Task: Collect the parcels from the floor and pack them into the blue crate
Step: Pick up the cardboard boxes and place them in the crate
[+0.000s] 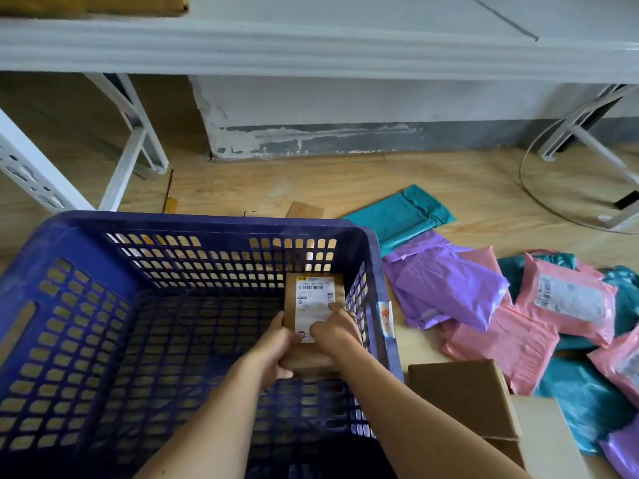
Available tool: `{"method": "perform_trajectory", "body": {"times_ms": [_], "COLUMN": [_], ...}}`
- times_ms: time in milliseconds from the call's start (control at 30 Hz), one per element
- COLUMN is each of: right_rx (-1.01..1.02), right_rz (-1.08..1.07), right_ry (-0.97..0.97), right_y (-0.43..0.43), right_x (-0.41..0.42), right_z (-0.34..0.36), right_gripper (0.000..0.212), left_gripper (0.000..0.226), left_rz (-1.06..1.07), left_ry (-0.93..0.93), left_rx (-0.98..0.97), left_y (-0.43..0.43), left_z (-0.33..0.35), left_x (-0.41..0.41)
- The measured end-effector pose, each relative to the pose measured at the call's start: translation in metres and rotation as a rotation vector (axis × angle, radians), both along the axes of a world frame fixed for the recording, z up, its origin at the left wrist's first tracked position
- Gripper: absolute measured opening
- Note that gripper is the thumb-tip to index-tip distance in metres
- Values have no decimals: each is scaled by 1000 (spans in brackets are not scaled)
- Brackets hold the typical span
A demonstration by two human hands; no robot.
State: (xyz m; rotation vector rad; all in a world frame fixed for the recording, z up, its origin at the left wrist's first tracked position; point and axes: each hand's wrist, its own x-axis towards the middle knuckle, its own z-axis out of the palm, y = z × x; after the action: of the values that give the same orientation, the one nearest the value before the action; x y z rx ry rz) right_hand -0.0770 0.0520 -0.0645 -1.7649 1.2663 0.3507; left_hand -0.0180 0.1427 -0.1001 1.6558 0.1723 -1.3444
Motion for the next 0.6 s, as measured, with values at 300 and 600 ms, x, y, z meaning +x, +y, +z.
{"method": "perform_trajectory", "body": {"times_ms": [300, 600], "right_rx": [-19, -89], "right_rz": [19, 189], "right_ry": [73, -76], "right_y": [6, 17], "right_x": [8, -1], "right_z": [-6, 23], "right_gripper": [50, 49], "left_gripper": [71, 69], "left_rz": [-99, -215], "left_ry": [3, -122], "left_rx": [7, 79], "left_y": [1, -2], "left_z": [-8, 0], "left_x": [-3, -7]}}
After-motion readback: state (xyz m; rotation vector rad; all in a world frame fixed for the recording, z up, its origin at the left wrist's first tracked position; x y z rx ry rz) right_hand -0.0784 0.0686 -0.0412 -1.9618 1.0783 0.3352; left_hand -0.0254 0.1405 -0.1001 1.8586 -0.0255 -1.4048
